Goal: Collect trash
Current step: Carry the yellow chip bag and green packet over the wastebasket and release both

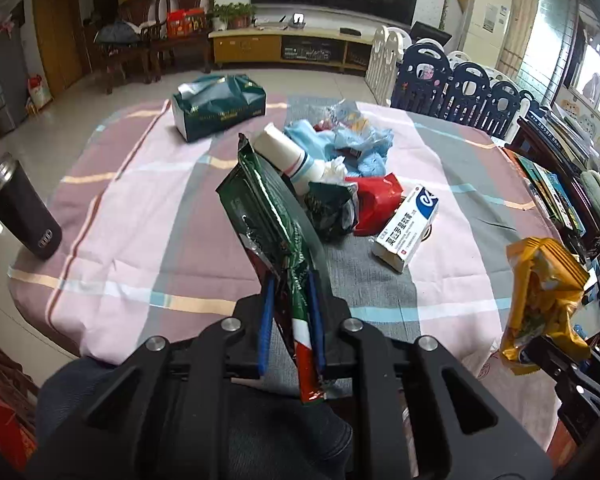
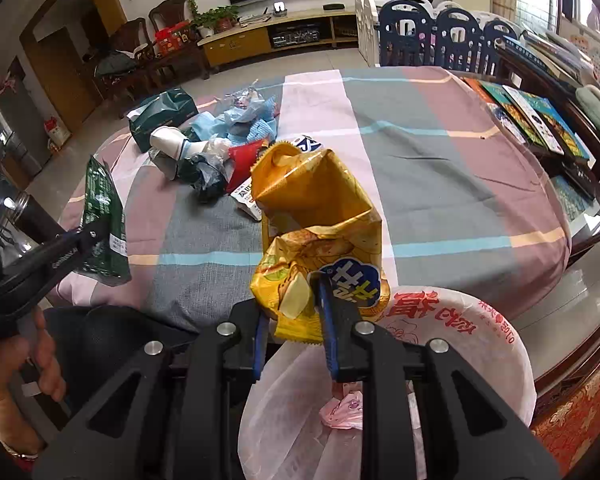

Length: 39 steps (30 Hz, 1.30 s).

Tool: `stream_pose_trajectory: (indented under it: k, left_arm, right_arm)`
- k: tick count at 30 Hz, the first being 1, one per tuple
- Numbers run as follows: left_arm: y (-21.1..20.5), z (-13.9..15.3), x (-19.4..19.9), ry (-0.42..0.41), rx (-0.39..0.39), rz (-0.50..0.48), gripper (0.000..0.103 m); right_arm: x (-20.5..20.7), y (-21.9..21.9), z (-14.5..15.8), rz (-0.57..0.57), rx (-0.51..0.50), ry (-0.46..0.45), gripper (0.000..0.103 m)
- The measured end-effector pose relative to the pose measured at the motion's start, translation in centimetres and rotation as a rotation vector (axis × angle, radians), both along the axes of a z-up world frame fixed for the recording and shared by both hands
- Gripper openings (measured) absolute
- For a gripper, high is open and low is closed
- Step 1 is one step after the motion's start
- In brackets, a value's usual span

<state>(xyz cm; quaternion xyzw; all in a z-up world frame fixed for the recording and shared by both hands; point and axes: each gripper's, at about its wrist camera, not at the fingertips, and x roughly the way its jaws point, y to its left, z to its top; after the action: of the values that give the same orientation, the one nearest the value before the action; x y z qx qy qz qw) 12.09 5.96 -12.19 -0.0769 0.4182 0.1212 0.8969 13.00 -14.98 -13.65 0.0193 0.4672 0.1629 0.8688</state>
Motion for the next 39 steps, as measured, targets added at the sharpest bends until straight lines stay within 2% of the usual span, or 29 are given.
stream_pose_trajectory:
  k: [10, 32, 39]
  left_arm:
    - [-0.5, 2.5, -2.3, -0.048, 0.018, -0.021, 0.018]
    - [-0.9, 3.1, -3.4, -0.057, 0.034, -0.032, 0.018]
    - [-2.5, 4.6, -4.8, -0.081, 0.043, -0.073, 0.018]
  right_arm:
    - [-0.4, -0.3, 1.2, -0.015, 0.007, -0.022, 0.024]
    - [-0.9, 0.3, 1.5, -0.008, 0.005, -0.027, 0.024]
    - [-2.2, -2.2, 3.1, -0.038, 0.013, -0.054, 0.024]
